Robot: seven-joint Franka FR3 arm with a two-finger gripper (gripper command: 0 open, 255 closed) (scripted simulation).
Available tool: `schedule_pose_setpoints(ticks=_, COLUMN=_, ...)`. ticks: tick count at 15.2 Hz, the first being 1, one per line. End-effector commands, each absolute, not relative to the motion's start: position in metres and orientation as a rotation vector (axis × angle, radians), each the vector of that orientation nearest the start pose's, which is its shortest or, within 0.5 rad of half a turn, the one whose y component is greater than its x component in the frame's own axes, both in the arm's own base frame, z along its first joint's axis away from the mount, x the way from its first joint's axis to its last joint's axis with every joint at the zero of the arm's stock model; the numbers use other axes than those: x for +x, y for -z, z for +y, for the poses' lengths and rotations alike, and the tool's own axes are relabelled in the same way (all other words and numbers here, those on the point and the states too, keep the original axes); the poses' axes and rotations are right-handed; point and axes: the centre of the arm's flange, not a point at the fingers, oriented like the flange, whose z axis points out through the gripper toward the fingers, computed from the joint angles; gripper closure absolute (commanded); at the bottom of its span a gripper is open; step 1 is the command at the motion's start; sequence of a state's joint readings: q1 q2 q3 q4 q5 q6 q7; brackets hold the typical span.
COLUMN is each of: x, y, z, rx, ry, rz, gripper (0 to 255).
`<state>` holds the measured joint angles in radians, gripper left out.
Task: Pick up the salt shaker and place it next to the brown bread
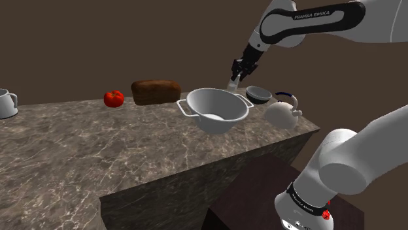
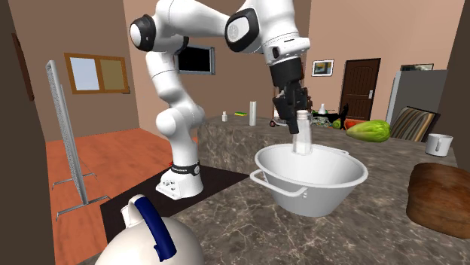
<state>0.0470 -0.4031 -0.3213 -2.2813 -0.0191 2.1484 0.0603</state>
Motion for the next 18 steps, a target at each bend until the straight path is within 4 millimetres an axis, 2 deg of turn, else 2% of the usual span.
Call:
schedule_pose_setpoints(ticks=1, x=0.464, y=-0.529, z=-0.127, rx=-2.995, ry=0.398, rz=0.479, gripper=255)
schedule_pose_setpoints(ticks=18, x=0.677, y=-0.529, z=-0.055, rx=-2.995, ry=0.398, rz=0.479, gripper=255)
